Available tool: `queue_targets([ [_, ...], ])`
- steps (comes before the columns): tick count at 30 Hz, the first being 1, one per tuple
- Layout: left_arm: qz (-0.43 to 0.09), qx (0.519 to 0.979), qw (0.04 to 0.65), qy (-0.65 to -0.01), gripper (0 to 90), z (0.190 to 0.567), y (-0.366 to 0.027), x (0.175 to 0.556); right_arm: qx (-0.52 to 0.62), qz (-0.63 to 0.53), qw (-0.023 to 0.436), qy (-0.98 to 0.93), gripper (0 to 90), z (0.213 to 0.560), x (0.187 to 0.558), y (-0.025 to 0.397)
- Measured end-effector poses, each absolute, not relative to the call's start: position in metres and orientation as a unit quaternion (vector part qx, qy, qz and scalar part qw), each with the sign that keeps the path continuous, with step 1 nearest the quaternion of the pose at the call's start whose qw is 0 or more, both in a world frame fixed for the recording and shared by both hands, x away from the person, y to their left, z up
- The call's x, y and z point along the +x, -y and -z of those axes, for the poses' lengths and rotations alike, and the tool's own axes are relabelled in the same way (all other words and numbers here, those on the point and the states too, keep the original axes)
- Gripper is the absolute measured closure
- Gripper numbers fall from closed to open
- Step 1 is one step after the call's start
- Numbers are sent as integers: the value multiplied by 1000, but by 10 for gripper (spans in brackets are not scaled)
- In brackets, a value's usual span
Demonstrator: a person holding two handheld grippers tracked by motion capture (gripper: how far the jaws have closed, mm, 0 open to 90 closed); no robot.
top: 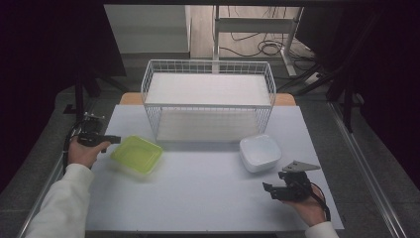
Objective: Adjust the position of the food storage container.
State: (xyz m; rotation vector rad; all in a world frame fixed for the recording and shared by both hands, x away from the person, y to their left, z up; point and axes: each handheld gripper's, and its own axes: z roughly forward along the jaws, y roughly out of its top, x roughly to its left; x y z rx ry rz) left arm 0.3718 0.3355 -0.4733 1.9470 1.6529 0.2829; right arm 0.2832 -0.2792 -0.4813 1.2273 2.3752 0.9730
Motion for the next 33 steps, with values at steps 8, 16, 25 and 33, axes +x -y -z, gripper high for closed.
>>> queue_targets([
  [8, -119, 759, 225, -599, 898, 481, -335, 388, 425, -333, 147, -829, 261, 483, 285, 279],
  [16, -103, 781, 212, -578, 899, 492, -331, 393, 429, -331, 147, -828, 261, 484, 283, 285],
  [25, -93, 801, 202, -556, 899, 492, -319, 388, 428, -334, 152, -826, 258, 483, 282, 287],
  [33, -80, 794, 230, -557, 900, 491, -298, 370, 427, -337, 153, -825, 254, 482, 281, 287],
])
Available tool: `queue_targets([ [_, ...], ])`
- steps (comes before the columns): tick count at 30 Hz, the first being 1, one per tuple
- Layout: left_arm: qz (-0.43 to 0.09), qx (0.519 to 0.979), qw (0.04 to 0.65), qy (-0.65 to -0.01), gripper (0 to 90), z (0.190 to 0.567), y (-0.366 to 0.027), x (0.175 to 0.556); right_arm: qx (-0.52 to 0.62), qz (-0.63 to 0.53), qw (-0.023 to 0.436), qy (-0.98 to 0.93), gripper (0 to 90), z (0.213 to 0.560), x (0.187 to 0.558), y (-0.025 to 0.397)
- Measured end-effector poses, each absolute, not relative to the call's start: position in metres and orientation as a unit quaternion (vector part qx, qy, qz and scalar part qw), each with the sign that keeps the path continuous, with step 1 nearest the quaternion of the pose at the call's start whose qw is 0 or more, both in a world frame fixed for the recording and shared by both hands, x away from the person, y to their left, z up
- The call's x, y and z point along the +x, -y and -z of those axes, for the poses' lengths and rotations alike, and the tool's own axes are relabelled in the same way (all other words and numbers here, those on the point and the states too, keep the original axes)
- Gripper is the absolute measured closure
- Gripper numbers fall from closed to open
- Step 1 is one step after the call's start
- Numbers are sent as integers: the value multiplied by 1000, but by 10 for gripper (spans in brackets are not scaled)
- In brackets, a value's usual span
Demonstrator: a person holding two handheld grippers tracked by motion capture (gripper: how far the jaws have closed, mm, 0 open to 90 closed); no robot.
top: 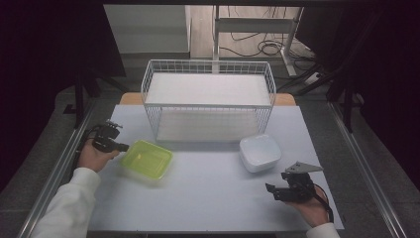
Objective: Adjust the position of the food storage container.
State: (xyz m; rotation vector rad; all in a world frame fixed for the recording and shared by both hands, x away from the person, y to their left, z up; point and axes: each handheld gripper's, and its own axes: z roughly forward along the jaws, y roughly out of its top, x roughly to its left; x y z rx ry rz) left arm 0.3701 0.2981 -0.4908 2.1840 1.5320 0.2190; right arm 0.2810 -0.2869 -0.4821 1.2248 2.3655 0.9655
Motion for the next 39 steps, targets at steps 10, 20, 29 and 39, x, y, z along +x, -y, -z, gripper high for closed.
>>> queue_targets([
  [10, -57, 789, 253, -557, 899, 494, -271, 356, 422, -334, 153, -829, 251, 481, 282, 281],
  [20, -43, 797, 256, -546, 899, 491, -247, 343, 426, -333, 154, -827, 250, 481, 282, 282],
  [29, -29, 789, 264, -554, 898, 497, -229, 334, 425, -332, 155, -828, 249, 481, 282, 281],
  [39, -18, 793, 279, -541, 897, 498, -199, 326, 423, -328, 153, -831, 246, 482, 282, 280],
])
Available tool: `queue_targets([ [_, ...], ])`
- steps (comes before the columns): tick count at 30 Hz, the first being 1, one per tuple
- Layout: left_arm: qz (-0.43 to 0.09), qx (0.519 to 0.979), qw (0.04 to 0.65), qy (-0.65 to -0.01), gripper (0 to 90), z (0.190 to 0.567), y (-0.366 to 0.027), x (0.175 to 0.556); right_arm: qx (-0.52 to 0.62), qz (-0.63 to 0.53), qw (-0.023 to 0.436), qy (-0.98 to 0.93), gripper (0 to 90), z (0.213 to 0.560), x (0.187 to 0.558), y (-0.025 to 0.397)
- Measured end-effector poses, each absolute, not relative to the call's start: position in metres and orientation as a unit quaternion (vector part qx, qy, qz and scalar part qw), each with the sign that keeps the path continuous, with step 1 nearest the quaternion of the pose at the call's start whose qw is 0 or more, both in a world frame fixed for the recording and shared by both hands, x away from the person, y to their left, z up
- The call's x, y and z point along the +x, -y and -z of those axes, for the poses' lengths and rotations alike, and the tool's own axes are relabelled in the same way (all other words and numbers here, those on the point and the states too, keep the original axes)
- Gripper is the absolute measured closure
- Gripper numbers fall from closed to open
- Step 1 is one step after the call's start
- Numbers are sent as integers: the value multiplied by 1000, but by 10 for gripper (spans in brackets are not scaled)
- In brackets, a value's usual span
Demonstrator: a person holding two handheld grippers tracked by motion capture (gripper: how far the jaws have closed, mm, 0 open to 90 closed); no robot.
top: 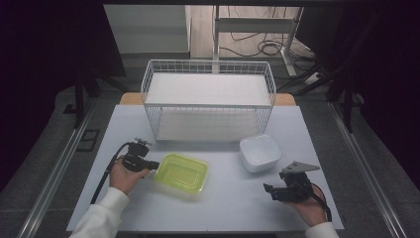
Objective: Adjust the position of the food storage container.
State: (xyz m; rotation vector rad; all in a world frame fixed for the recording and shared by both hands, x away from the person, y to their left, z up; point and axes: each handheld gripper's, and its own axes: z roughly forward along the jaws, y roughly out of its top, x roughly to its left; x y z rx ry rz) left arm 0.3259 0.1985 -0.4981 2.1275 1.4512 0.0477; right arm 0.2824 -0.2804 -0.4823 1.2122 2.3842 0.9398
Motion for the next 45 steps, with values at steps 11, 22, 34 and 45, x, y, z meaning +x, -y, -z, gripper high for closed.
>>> queue_targets([
  [11, -3, 797, 292, -529, 896, 499, -177, 318, 423, -325, 154, -832, 244, 483, 282, 281],
  [22, -3, 795, 294, -530, 883, 499, -186, 314, 425, -326, 154, -830, 244, 482, 282, 282],
  [34, 17, 811, 294, -506, 899, 505, -197, 287, 425, -324, 156, -831, 244, 483, 282, 282],
  [45, 31, 827, 293, -479, 900, 505, -175, 275, 423, -326, 157, -831, 244, 483, 282, 281],
])
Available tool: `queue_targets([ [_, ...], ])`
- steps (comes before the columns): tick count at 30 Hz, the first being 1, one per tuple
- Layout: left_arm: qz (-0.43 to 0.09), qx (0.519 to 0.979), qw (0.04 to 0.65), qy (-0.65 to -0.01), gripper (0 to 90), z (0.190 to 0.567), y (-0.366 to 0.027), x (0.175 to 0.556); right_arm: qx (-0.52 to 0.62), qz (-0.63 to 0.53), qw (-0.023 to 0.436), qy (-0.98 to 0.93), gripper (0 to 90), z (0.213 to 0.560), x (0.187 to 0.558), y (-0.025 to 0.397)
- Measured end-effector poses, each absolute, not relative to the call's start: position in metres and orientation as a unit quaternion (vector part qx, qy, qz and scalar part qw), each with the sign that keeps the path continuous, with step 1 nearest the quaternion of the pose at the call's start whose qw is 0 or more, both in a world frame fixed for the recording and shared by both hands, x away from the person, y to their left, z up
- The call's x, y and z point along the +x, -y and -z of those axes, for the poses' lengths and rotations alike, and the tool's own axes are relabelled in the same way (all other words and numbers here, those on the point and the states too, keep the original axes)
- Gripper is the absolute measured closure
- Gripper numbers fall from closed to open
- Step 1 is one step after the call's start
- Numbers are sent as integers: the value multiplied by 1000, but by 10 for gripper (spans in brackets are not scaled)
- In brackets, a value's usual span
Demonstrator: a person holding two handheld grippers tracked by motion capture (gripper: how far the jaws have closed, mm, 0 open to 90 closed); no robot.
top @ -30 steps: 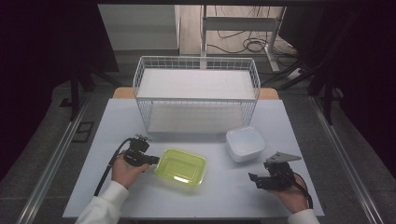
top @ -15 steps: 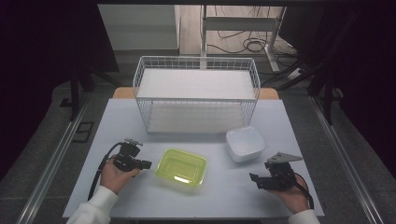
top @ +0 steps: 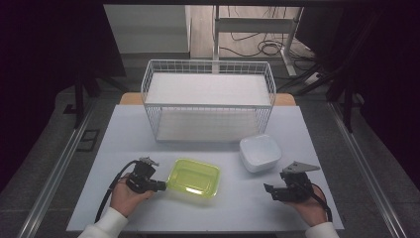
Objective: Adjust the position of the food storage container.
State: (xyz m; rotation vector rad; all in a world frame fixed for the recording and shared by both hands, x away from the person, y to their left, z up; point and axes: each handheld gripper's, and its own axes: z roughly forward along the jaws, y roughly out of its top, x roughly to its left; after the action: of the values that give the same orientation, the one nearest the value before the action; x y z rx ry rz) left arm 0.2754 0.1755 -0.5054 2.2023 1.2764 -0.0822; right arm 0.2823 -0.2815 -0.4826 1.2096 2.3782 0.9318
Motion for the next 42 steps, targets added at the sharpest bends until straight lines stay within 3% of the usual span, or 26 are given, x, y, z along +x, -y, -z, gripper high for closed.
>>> queue_targets([
  [24, 48, 845, 292, -446, 899, 511, -145, 267, 422, -326, 157, -831, 244, 483, 283, 282],
  [31, 48, 839, 299, -453, 899, 511, -153, 264, 422, -334, 163, -827, 245, 480, 283, 280],
  [34, 30, 816, 323, -479, 896, 506, -170, 263, 422, -344, 169, -822, 245, 475, 282, 279],
  [36, 2, 795, 343, -499, 858, 499, -179, 263, 420, -357, 170, -817, 245, 472, 281, 277],
  [42, -37, 758, 378, -531, 547, 490, -196, 264, 408, -394, 157, -808, 246, 467, 279, 266],
])
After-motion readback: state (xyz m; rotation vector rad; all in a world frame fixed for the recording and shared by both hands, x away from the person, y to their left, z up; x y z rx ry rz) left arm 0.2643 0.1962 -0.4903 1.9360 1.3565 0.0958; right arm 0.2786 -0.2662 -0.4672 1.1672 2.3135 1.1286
